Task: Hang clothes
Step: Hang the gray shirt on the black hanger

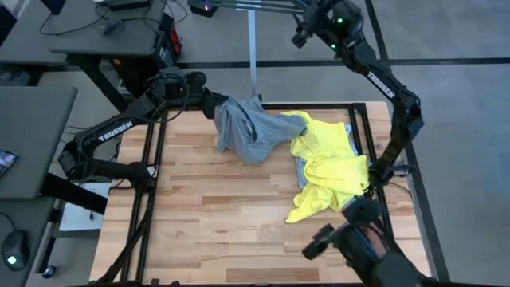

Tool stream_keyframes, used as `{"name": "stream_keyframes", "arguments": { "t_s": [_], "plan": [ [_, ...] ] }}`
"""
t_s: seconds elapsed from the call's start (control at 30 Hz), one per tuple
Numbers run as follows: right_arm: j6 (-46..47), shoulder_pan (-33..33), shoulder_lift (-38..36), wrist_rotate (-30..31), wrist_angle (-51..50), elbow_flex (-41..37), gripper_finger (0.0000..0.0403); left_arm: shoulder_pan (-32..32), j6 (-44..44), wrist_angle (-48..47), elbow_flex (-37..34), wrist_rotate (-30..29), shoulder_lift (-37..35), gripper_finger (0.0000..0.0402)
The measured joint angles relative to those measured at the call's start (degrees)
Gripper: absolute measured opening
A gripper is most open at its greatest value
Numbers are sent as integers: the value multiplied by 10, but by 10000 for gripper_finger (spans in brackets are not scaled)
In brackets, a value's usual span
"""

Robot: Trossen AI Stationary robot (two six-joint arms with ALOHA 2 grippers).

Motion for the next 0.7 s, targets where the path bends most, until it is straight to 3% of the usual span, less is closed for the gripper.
{"name": "stream_keyframes", "arguments": {
  "t_s": [0.1,0.33,0.7],
  "plan": [
    [-40,8,25,48,52,0,239,6,17,-1,0,0,0,0],
    [-73,15,55,96,103,-1,232,23,45,-1,0,0,0,0],
    [-76,1,55,98,105,-1,192,35,76,5,0,0,0,0]
  ]
}}
